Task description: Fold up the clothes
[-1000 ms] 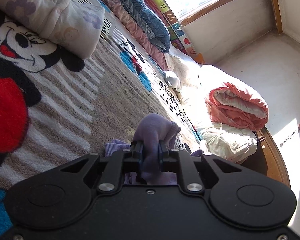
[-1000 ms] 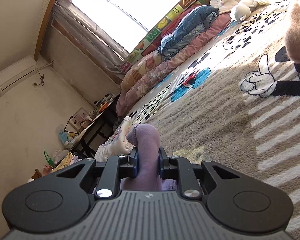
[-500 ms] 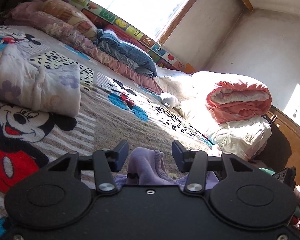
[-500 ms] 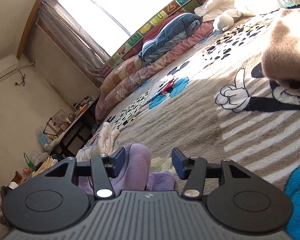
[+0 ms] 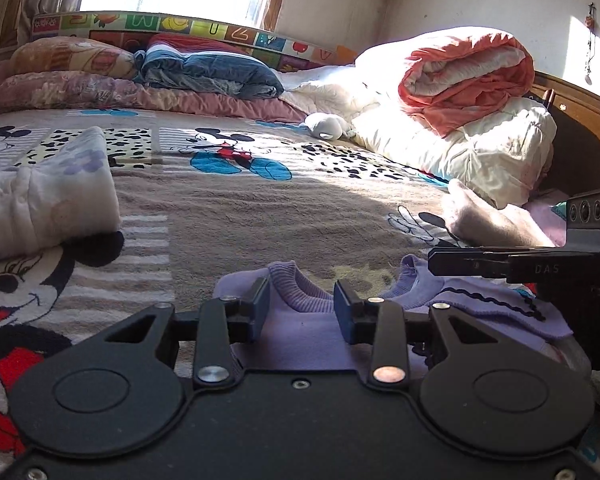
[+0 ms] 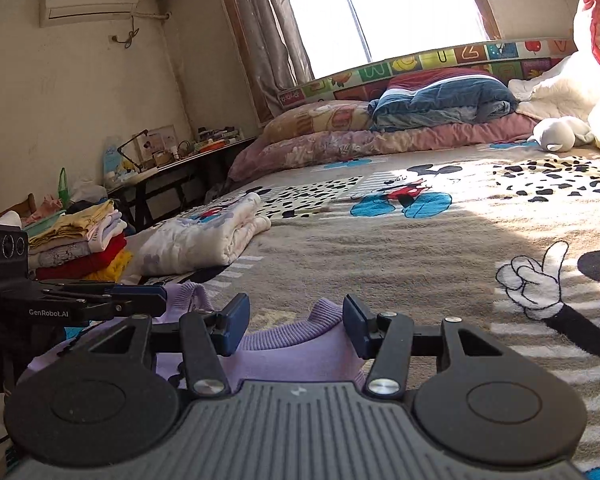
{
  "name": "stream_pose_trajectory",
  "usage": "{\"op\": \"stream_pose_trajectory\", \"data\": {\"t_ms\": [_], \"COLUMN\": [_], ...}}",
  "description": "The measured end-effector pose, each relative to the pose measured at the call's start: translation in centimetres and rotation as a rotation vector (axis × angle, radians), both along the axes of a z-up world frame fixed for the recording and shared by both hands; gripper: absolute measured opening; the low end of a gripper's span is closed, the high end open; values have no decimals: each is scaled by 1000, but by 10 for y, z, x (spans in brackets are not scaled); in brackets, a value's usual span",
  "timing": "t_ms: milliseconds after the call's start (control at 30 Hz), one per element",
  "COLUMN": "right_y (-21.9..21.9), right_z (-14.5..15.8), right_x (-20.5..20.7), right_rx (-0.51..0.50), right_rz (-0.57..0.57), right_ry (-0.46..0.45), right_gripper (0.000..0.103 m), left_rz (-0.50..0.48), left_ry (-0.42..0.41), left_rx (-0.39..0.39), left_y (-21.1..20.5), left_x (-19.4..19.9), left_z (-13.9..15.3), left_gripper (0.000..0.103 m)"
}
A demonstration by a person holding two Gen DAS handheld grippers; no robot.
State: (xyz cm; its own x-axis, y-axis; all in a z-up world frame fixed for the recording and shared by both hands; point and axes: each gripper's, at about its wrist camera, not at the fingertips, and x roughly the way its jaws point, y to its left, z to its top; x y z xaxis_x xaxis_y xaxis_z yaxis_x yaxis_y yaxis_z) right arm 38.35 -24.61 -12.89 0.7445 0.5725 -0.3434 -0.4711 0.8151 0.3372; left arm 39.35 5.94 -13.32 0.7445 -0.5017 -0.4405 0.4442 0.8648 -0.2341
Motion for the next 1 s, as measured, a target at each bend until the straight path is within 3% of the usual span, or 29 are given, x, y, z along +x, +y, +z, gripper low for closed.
{"op": "stream_pose_trajectory", "data": {"t_ms": [233,333,400,500,567,733,933,1000], "right_y": [-3,-8,-13,-18,-14,9,39,52], "right_z": [-18,-17,-13,3,18,43,43,37], "right_x": [8,6,1,-14,-30,-79,-130,-141], "right_rx": [32,60,86,91,43,-75,-156,-230], "right_rz": [-9,-30,-51,-58,-45,36,87,79], "right_ry": [116,131,123,65,-9,-136,-165,-170], "right_gripper": [52,53,53,56,56,56,56,57], "left_rz": [8,11,23,49,52,18,4,5], "left_ry": [109,63,12,-57,-91,-140,-148,-157], "left_rx": [-106,-98,-100,-103,-107,-31,98,144], "left_y": [13,11,12,13,13,-7,-34,-40], "left_x": [8,0,-12,-32,-48,-95,-131,-134], "left_z": [-14,-5,8,27,38,48,31,20], "left_gripper": [35,38,49,49,50,50,50,50]}}
